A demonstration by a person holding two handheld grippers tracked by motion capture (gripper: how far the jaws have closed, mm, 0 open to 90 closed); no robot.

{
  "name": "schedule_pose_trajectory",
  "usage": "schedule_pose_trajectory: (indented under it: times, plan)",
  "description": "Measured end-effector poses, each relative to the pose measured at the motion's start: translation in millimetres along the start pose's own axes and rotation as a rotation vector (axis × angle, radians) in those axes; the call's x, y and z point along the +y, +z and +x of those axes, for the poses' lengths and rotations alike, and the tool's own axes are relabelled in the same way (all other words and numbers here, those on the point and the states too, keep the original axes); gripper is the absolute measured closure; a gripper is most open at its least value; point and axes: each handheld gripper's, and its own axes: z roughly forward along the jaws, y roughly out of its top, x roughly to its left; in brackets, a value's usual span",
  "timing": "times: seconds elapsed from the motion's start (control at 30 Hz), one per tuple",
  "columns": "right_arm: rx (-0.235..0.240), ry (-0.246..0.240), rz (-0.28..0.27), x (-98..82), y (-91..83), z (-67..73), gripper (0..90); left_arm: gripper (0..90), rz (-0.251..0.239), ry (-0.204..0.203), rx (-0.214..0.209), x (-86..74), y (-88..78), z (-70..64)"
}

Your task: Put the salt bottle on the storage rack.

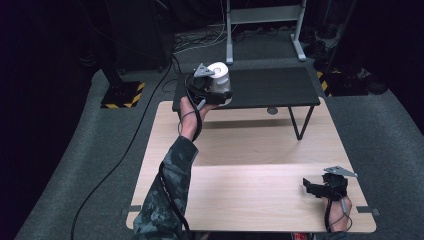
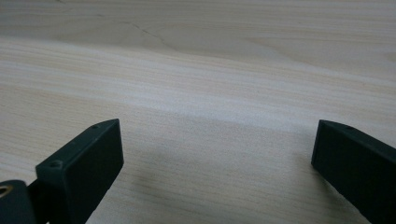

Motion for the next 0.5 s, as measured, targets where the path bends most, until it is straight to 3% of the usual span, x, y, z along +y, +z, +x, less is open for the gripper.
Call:
schedule_pose_trajectory:
  times: [0.5]
  plan:
    - [-0.001,-0.002,0.006,1.0,0.3,0.5,0.8,28.1,0.045,-0.031,0.039,2.6,28.9,10.6]
